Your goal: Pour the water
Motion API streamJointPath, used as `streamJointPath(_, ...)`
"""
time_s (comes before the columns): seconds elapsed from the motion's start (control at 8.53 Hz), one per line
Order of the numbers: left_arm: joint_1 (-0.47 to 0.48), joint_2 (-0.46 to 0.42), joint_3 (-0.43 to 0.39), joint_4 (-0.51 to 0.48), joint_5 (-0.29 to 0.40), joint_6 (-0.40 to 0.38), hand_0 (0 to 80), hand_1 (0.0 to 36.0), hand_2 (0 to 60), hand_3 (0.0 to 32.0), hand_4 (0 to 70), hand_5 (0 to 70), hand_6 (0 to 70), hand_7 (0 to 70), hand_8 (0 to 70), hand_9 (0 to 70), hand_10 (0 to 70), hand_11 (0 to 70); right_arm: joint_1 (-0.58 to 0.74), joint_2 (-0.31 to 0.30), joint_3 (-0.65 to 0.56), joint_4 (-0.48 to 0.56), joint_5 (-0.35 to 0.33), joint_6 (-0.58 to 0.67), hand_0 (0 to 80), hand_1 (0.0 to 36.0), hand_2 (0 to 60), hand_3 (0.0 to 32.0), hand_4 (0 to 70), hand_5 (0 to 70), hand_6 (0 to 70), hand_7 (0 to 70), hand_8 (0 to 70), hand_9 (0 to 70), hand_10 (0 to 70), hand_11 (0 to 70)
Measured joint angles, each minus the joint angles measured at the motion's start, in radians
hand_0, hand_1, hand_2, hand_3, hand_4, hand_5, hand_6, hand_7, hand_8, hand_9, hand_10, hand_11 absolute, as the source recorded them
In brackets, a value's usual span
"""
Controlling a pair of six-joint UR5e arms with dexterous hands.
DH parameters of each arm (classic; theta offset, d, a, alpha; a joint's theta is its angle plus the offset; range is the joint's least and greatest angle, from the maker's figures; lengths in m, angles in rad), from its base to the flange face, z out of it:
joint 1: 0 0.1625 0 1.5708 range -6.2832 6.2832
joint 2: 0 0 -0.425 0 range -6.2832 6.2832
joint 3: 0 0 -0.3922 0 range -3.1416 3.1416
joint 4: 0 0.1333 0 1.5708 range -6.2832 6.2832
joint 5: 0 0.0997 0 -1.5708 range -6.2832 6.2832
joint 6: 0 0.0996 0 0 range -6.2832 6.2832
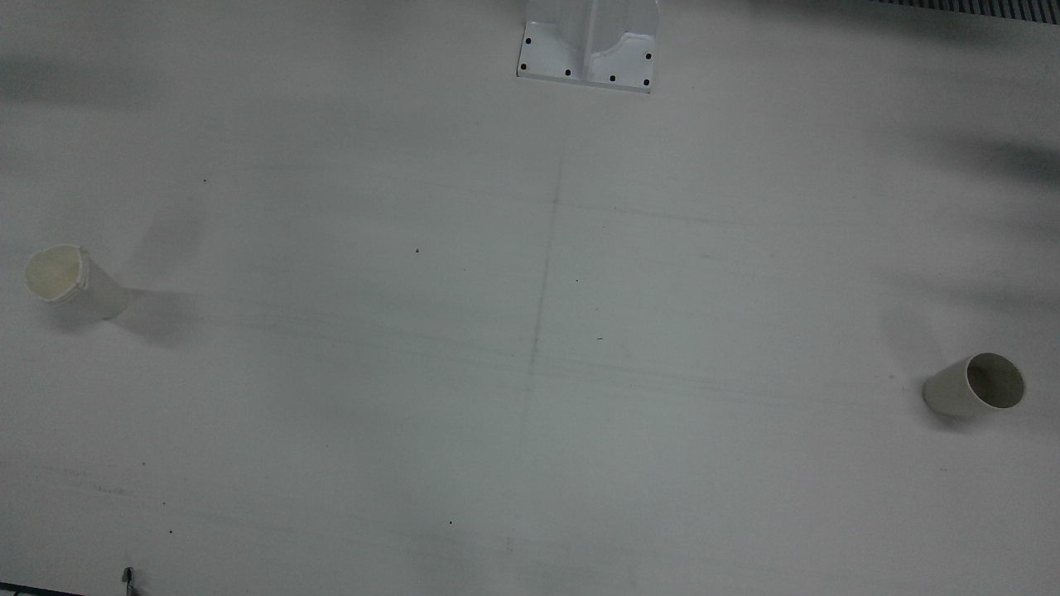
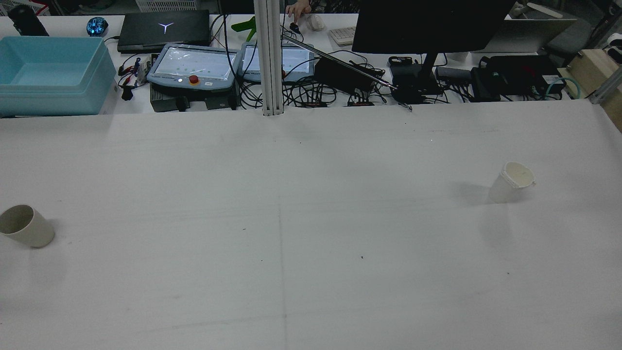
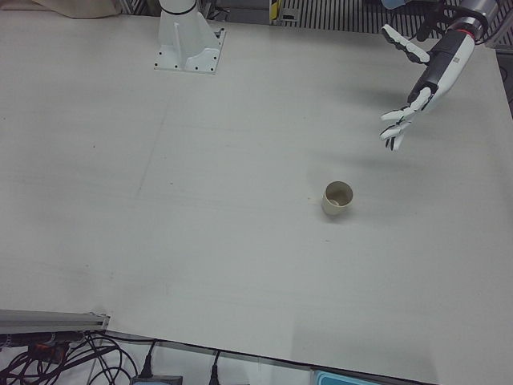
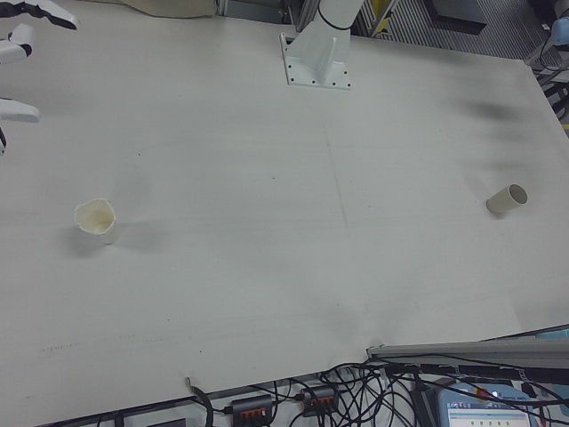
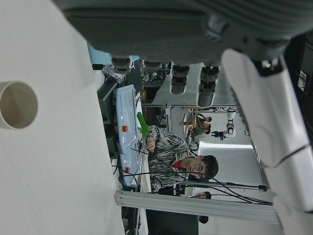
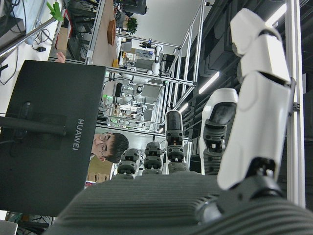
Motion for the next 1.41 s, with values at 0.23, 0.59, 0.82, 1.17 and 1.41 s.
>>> streamJointPath(0.23,-0.009,-0.017,0.012,0.006,-0.002,-0.003,49.5,10.4,2.6,5.6,11.5,22.8,4.7,18.2,2.4,2.2,3.8,7.0,0.022,0.000,0.035,-0.020,-0.002,0.007,56.0,17.6,22.0,0.0,58.0,52.8,24.0,31.7,10.8,11.6,6.5,10.5)
streamJointPath(0.59,-0.017,-0.035,0.073,-0.037,-0.008,0.002,48.2,8.8,1.3,8.2,8.0,19.1,2.2,16.4,2.6,1.8,4.0,7.2,0.020,-0.004,0.034,-0.024,-0.005,-0.017,55.3,16.3,20.0,0.0,57.1,52.2,24.3,31.8,11.1,11.8,7.0,11.0)
streamJointPath(0.82,-0.019,-0.027,0.078,-0.064,-0.011,0.004,47.3,7.4,0.1,9.4,4.8,17.3,0.1,15.3,2.7,1.6,4.4,7.8,0.016,-0.004,0.032,-0.024,-0.007,-0.019,54.3,15.1,16.3,0.0,53.2,50.0,22.2,30.1,10.4,11.1,7.0,11.1)
streamJointPath(1.17,-0.019,-0.015,0.072,-0.083,-0.030,-0.009,47.4,7.2,0.0,8.6,5.4,17.6,0.2,15.4,2.6,1.6,3.8,6.9,-0.001,-0.005,0.013,-0.024,-0.009,-0.023,54.4,15.2,16.9,0.0,54.0,50.8,22.6,30.2,10.5,11.2,7.2,11.4)
streamJointPath(1.41,-0.019,-0.004,0.072,-0.085,-0.034,-0.011,48.0,8.5,0.1,8.6,5.3,18.1,0.1,15.2,2.7,1.6,3.7,6.8,-0.009,-0.002,0.007,-0.024,-0.006,-0.027,53.9,14.6,15.5,0.0,51.0,49.6,21.4,29.8,10.5,11.1,7.3,11.5)
